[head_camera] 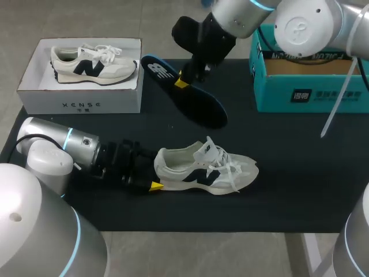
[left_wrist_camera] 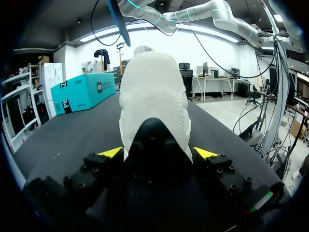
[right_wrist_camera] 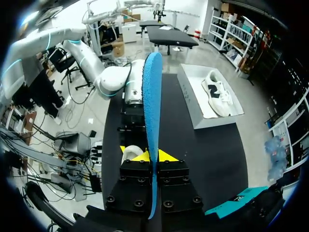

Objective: Take the shoe out of the shoebox, open the shoe tongue, remove and reinsert the insole, then place the shoe into the shoebox

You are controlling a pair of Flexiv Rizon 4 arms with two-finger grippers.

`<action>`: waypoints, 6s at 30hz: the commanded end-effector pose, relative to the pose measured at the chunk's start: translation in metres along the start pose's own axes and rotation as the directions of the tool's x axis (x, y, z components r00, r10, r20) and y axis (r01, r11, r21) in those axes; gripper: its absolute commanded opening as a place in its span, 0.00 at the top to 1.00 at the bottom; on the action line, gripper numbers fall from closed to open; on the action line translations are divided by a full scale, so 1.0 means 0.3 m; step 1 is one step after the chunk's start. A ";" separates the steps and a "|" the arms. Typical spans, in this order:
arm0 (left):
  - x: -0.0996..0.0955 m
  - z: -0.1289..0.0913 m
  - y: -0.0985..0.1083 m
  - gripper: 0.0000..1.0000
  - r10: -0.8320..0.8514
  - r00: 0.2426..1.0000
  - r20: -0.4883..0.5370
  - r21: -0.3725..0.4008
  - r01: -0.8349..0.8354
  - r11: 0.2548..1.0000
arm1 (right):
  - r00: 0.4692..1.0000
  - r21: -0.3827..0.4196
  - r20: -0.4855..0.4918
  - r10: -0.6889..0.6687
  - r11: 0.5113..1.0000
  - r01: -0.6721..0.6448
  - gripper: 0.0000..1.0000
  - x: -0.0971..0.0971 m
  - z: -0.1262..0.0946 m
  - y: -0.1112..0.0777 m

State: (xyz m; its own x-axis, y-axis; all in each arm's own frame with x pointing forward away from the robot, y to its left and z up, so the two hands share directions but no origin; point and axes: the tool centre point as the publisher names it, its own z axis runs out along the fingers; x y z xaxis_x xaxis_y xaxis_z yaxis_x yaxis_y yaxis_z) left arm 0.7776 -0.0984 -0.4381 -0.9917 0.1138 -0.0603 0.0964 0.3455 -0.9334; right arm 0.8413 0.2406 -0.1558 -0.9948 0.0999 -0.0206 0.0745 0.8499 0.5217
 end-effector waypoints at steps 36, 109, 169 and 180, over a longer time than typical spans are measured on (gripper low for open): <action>0.006 0.005 0.007 1.00 0.000 1.000 0.002 -0.002 0.000 1.000 | 0.950 -0.554 -0.222 0.222 0.772 -0.310 1.00 0.083 -0.287 -0.007; -0.025 -0.162 -0.020 0.00 0.140 0.988 0.062 -0.327 -0.113 0.938 | 0.897 -0.530 -0.333 0.292 0.729 -0.434 1.00 0.287 -0.615 0.085; 0.081 -0.240 -0.276 0.00 0.129 0.989 -0.077 -0.721 -0.145 0.678 | 0.895 -0.535 -0.311 0.318 0.720 -0.442 1.00 0.340 -0.706 0.059; 0.002 -0.125 -0.389 0.00 0.150 0.986 -0.075 -0.727 -0.157 0.669 | 0.895 -0.535 -0.311 0.318 0.720 -0.442 1.00 0.340 -0.706 0.059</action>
State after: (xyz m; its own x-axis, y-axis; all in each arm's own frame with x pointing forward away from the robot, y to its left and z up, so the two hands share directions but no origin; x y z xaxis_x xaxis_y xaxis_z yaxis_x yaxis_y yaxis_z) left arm 0.7599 -0.0863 -0.3168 -0.9546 0.2327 -0.1862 0.2891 0.8748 -0.3889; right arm 0.7260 0.1550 0.0326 -0.8890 0.1977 0.4130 0.4555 0.2903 0.8416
